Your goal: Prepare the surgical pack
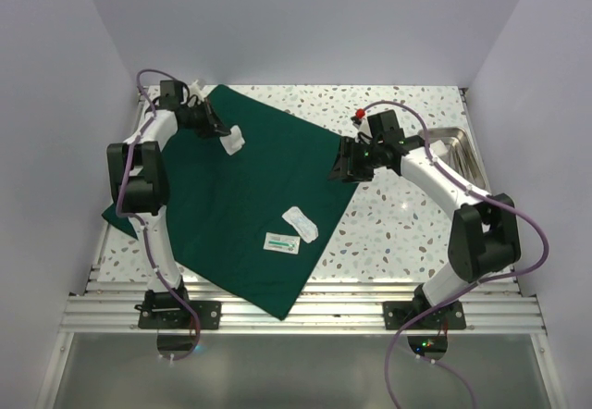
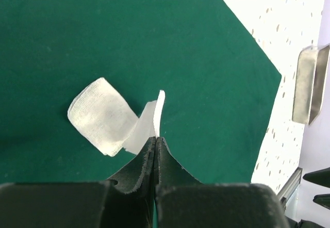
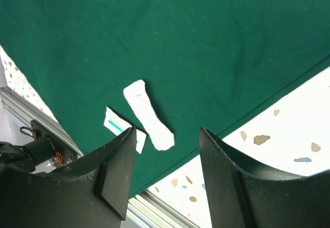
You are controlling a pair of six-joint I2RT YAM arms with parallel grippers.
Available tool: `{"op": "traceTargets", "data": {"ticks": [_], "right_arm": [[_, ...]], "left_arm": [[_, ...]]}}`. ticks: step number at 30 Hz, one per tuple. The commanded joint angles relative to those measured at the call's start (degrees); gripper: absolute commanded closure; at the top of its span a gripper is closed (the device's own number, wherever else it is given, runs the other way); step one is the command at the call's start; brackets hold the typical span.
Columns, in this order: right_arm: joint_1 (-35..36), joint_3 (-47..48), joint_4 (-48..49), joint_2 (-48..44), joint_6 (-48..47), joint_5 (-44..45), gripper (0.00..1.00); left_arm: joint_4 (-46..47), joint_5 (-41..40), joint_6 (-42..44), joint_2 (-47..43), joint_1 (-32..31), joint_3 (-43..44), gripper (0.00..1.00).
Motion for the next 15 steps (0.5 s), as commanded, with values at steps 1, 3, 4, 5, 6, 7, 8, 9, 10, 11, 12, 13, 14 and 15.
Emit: {"op": "traceTargets", "data": {"ticks": [1,3,4,5,6,7,8,9,10,11,12,13,14,15], "right_arm": [[-0.06,1.39,0.73,0.41,-0.76,-0.95,0.45],[-0.06,1.39,0.82,0.58,-0.85,-0.95,0.45],[-0.15,1.39,0.9,0.67,-0.76,-0.95,0.45],[-0.06,1.39,0.99,0.85,-0.67,-1.04,0.45],[-0.06,1.48,1.08,0.85,-0.59,-1.12,0.45],[-0.06,1.48,1.08,1.02,-0.5,-1.12,0.45],[-0.06,1.57,1.25,1.29,-0.5,-1.39,0.45],[-0.15,1.57,1.34,1.29,-0.41,-1.39,0.46],[-0.06,1.48,1.34,1.38,-0.24,-1.47,0.45],[-0.06,1.57,1.43,1.29,-0.32,-1.48,0.45],[-0.06,1.57,1.35,1.2,-0.32,-1.48,0.45],[-0.15,1.57,1.34,1.29,-0.41,-1.48,0.45],[-0.15,1.48,1.17,1.2,-0.5,-1.48,0.46],[-0.15,1.48,1.17,1.2,-0.5,-1.48,0.45]], "left_arm": [[-1.63,0.57,2.22,-0.55,0.28,1.13,1.0],[-1.37,0.66,2.31,-1.34,0.28,0.34,1.0],[-1.28,0.66,2.31,-2.13,0.28,-0.36,1.0],[-1.2,0.57,2.4,-2.57,0.28,-0.63,1.0],[-1.2,0.31,2.48,-2.84,0.28,-0.98,1.0],[-1.2,0.3,2.48,-3.28,0.36,-1.5,1.0],[-1.11,0.3,2.48,-3.45,0.36,-1.68,1.0],[-1.11,0.22,2.48,-3.63,0.45,-1.86,1.0],[-1.02,0.13,2.4,-3.89,0.45,-2.03,1.0],[-1.02,0.13,2.22,-4.07,0.63,-2.12,1.0],[-0.76,0.04,2.05,-4.25,0.71,-2.21,1.0],[-0.67,-0.05,1.96,-4.51,0.8,-2.39,1.0],[-0.49,-0.05,1.87,-4.6,0.72,-2.39,1.0],[-0.49,-0.13,1.7,-4.69,0.89,-2.3,1.0]]}}
